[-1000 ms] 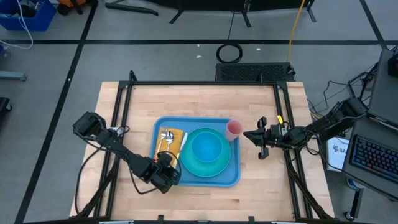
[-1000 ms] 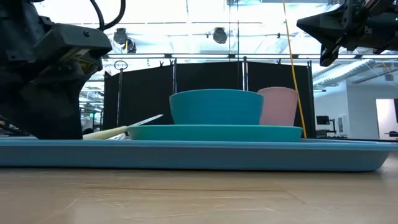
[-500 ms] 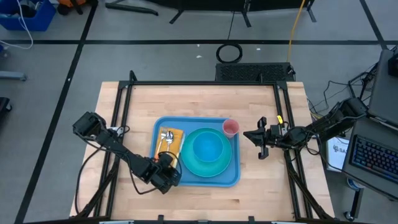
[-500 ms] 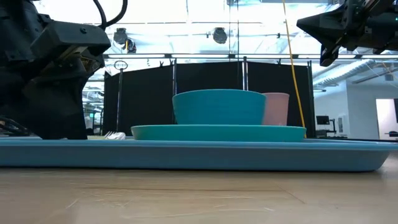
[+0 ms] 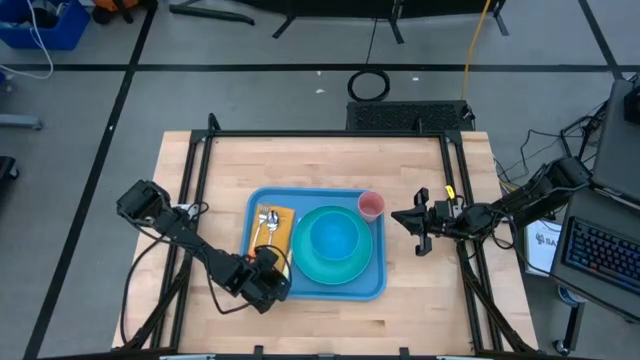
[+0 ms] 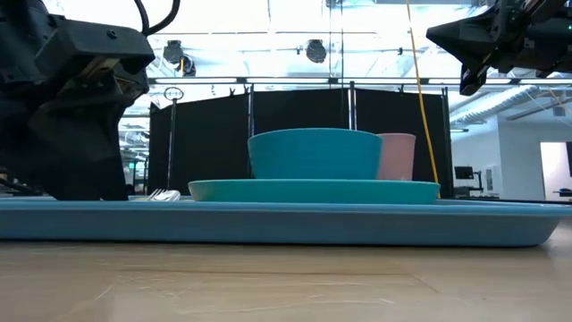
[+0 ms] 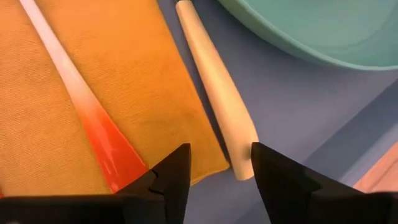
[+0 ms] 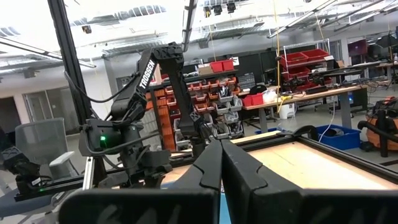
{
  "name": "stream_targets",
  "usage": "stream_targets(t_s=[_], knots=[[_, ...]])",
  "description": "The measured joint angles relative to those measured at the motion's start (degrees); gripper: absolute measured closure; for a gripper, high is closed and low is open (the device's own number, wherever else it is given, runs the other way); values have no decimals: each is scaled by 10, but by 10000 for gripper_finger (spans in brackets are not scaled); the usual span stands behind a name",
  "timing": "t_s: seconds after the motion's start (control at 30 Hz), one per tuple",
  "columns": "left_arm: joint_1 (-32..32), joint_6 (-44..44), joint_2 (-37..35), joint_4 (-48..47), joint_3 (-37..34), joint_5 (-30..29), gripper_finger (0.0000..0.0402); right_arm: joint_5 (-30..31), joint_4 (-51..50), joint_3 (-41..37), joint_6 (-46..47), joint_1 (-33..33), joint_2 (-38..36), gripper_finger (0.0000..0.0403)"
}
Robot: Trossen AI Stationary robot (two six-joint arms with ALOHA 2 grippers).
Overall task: Set up tray
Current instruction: Adjust the yellow knife on the yellow napkin on the blue serving tray
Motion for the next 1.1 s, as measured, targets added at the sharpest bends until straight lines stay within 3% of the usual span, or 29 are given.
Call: stream_targets(t_s=[0.63,0.83,1.1], knots=[[8,4,-1,19,8,19,171,0,0,0,0,0,0,403],[39,13,-1,17,8,72,156,0,0,0,0,0,0,403],[57,10,-1,12,8,88,155,0,0,0,0,0,0,403]])
